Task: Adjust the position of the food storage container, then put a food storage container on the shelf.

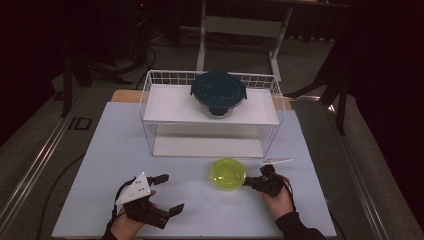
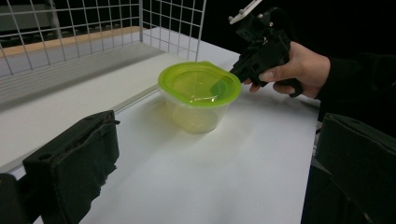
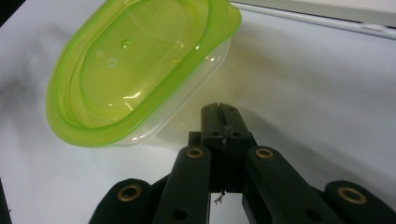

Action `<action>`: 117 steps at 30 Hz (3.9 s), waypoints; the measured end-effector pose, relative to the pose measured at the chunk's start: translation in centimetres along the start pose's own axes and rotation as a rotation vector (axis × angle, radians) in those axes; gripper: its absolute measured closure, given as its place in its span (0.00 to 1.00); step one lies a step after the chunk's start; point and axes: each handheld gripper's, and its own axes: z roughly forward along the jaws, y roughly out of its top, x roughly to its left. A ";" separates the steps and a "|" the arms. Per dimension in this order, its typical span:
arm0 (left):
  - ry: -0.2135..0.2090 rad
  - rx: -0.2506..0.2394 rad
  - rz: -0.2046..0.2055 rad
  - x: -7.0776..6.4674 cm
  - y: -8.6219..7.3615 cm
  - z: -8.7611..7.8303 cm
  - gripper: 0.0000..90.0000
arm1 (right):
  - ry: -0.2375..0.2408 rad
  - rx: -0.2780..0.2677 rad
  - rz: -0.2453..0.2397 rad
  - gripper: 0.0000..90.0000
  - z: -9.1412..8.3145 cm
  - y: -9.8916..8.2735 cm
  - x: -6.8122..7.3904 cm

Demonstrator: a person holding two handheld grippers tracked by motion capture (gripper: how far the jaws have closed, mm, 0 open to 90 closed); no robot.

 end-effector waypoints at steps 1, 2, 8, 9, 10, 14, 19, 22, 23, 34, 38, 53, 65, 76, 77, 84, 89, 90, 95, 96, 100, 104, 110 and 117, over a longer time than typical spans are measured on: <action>0.000 0.000 0.000 0.0 0.0 0.0 0.00 | 0.000 0.000 0.000 1.00 0.0 0.0 0.0; 0.000 0.001 0.000 0.0 0.0 0.0 0.00 | 0.006 0.001 -0.001 1.00 0.2 0.1 0.2; -0.003 0.002 -0.001 0.0 0.0 0.0 0.00 | 0.028 0.016 -0.026 1.00 1.3 0.5 1.3; -0.003 0.003 0.000 -0.1 0.0 0.0 0.00 | 0.026 0.017 -0.025 1.00 1.4 0.6 1.4; -0.003 0.003 0.001 -0.1 0.0 0.0 0.00 | 0.030 0.023 -0.029 1.00 1.6 0.7 1.6; -0.006 0.005 0.000 -0.1 0.0 0.1 0.00 | 0.035 0.030 -0.036 1.00 2.1 0.8 1.9; -0.008 0.008 0.001 -0.1 0.0 0.1 0.00 | 0.043 0.025 -0.034 1.00 2.9 1.3 2.1; -0.009 0.010 -0.001 -0.1 -0.1 0.2 0.00 | 0.048 0.021 -0.025 1.00 3.3 1.7 2.1; -0.010 0.010 0.001 -0.2 -0.1 0.2 0.00 | 0.047 0.020 -0.028 1.00 3.4 1.7 2.1; -0.015 0.013 -0.003 -0.2 -0.1 0.1 0.00 | 0.053 0.015 -0.028 1.00 4.4 2.7 2.4; -0.024 0.015 -0.011 0.0 -0.1 0.2 0.00 | 0.055 0.019 -0.028 1.00 4.6 2.9 2.4; 0.052 0.018 -0.060 0.7 0.3 0.2 0.00 | -0.004 -0.052 -0.078 0.86 0.5 2.6 2.8; 0.010 0.060 -0.088 1.1 3.2 1.7 0.00 | 0.011 -0.180 -0.112 0.32 -3.0 3.6 5.0; 0.007 0.093 -0.239 2.8 4.6 4.0 0.00 | 0.117 -0.193 -0.121 0.16 -3.2 5.0 5.4; 0.011 0.100 -0.253 2.9 4.6 4.2 0.00 | 0.120 -0.183 -0.125 0.16 -3.1 5.1 5.3; 0.011 0.164 -0.351 4.1 4.4 5.5 0.00 | 0.095 -0.130 -0.074 0.16 -2.3 5.9 4.8; -0.001 0.211 -0.502 5.5 3.7 6.3 0.07 | 0.134 -0.098 0.013 0.18 -1.5 6.1 4.0; 0.004 0.216 -0.530 5.8 3.5 6.5 0.08 | 0.144 -0.090 0.036 0.20 -1.3 6.1 3.9; -0.003 0.262 -0.642 6.6 2.6 7.5 0.31 | 0.145 -0.052 0.131 0.40 -0.5 5.9 3.4; 0.006 0.267 -0.653 6.8 2.5 7.7 0.34 | 0.145 -0.038 0.144 0.43 -0.2 5.8 3.3; 0.004 0.281 -0.697 7.2 2.0 8.1 0.48 | 0.133 0.003 0.201 0.58 0.6 5.5 3.0; -0.004 0.309 -0.735 7.7 1.5 8.2 0.62 | 0.153 0.028 0.244 0.67 1.2 5.3 2.6; -0.043 0.321 -0.788 8.0 0.9 8.6 0.77 | 0.170 0.069 0.293 0.77 1.9 5.4 2.4; -0.056 0.326 -0.776 7.7 0.9 8.6 0.79 | 0.186 0.076 0.330 0.84 2.0 5.2 2.3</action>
